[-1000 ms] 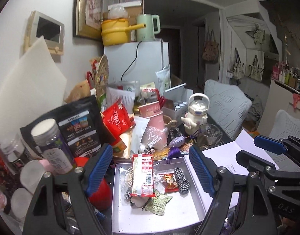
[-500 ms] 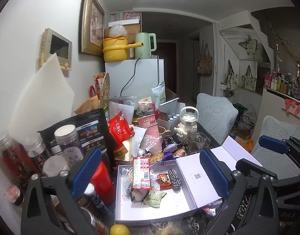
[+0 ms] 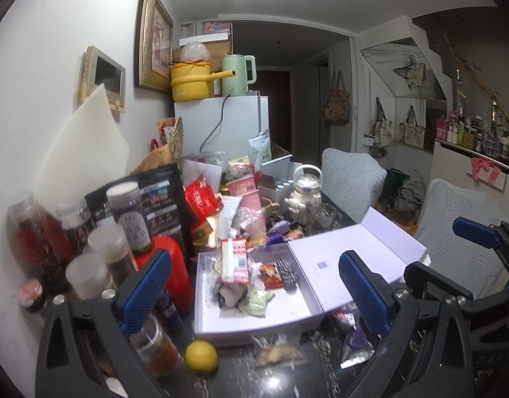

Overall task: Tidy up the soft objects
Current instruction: 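Withdraw both grippers from the box back toward the table edge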

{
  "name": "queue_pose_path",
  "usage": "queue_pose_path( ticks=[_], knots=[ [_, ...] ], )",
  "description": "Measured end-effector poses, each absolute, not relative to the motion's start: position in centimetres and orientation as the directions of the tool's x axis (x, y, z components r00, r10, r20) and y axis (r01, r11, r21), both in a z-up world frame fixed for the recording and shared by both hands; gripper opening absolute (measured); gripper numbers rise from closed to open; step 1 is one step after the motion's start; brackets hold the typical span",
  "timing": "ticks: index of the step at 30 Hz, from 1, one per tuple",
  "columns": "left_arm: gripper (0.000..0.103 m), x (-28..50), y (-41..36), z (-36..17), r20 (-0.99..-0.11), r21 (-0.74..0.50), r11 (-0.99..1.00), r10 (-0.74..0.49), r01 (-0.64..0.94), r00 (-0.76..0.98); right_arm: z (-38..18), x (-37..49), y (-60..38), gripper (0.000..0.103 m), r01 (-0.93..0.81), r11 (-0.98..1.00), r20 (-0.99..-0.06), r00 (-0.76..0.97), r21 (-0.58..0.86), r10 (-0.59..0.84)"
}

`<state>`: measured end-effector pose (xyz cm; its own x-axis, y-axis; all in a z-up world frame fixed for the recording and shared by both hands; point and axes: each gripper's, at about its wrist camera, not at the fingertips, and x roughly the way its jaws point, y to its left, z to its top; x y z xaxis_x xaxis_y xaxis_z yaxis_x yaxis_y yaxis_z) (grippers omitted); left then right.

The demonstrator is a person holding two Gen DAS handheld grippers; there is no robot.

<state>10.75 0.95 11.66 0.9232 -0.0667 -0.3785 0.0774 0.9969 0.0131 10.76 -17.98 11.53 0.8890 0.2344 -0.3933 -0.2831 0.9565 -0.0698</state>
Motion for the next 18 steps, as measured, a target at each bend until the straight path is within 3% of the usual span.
queue_pose_path(
  ticks=[18],
  knots=[
    [0.102, 8.1, 1.4, 5.2, -0.511, -0.042, 0.992, -0.127, 0.122, 0.85, 5.1, 6.7, -19.4, 0.099, -0.231, 0.972, -0.47, 0.855, 0.031, 0.218]
  ],
)
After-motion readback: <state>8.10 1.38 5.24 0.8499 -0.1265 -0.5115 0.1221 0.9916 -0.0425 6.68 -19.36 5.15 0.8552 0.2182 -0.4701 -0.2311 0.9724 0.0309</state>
